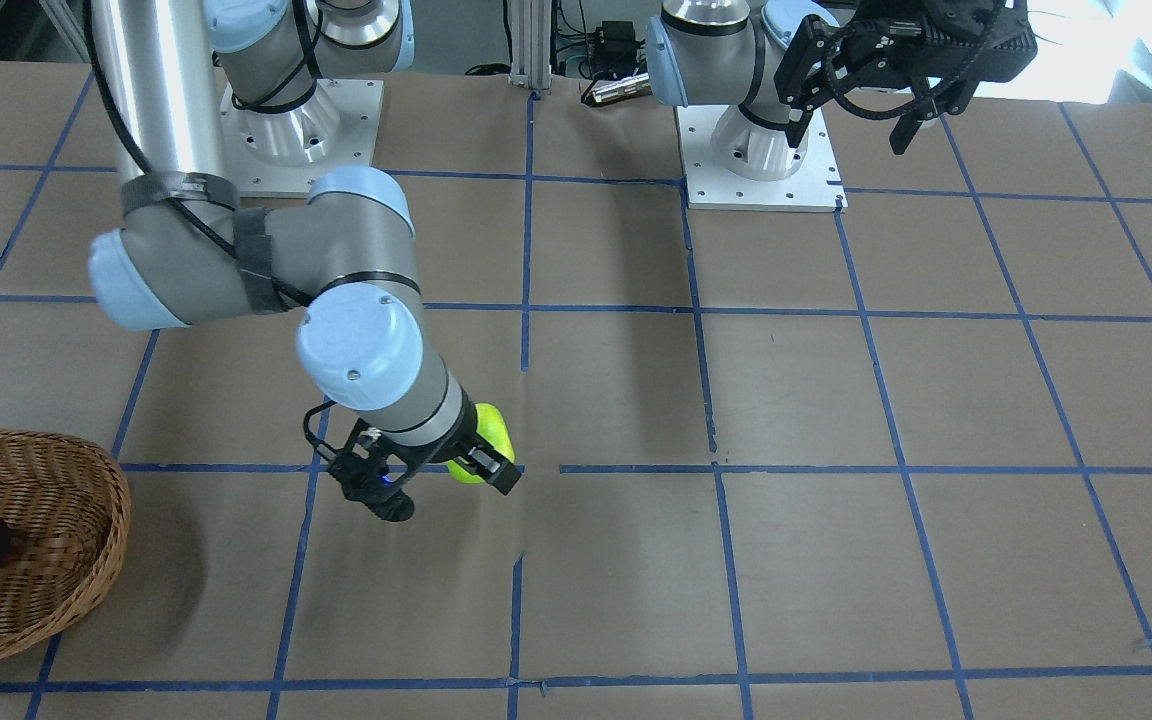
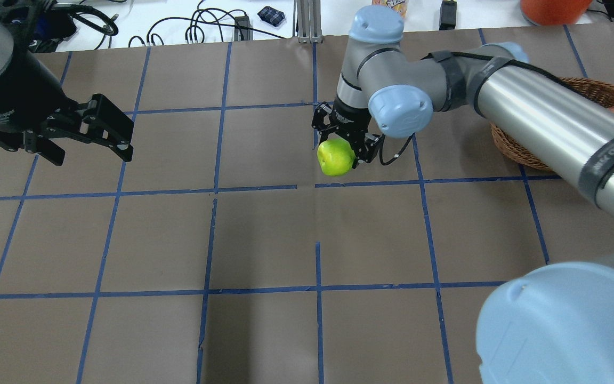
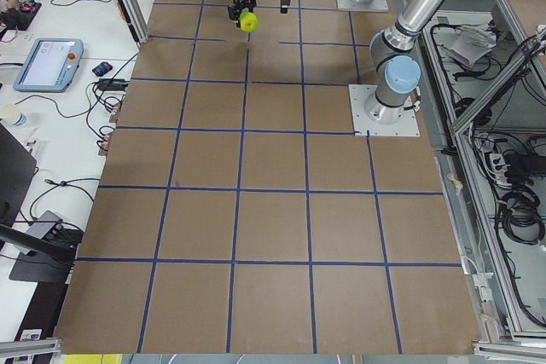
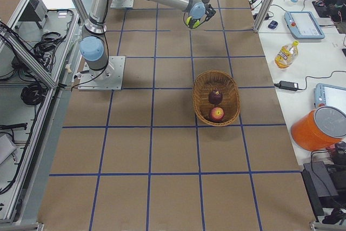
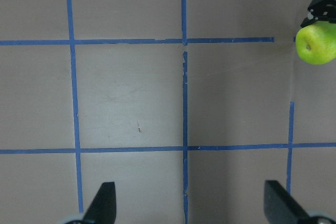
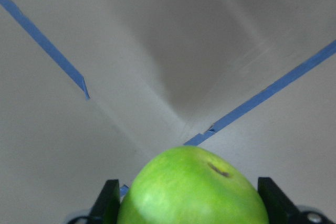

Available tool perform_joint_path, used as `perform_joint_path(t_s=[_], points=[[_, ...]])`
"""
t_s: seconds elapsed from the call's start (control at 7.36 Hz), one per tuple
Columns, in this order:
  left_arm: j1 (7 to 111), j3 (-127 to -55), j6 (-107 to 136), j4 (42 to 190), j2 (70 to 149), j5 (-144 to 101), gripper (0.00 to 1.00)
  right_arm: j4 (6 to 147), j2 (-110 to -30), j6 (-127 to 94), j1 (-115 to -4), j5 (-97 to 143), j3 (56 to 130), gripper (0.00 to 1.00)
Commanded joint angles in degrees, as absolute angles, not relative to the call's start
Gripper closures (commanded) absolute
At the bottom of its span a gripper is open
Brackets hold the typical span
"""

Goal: Put all apples into basket
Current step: 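Carry the green apple into the basket and open the right gripper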

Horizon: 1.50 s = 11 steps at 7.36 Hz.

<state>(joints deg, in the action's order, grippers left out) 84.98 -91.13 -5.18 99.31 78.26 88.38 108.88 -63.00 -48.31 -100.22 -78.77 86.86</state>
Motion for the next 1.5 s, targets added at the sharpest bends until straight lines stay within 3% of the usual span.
perform_joint_path(t_s=[0.0,0.54,1.36], points=[[85.1,-91.1,-5.2,99.3,78.0,88.7,0.00,98.5,-67.9,-32.2,-90.0,-82.7,84.7,1.00],[85.1,-91.1,-5.2,99.2,77.6,88.8,0.00,99.5,-67.1,-1.1,-75.9,-93.6,82.5,1.00],[85.2,-91.7,-5.2,98.5,77.3,88.6,0.00,112.1,-59.4,6.2,-71.9,-97.8,82.4,1.00]])
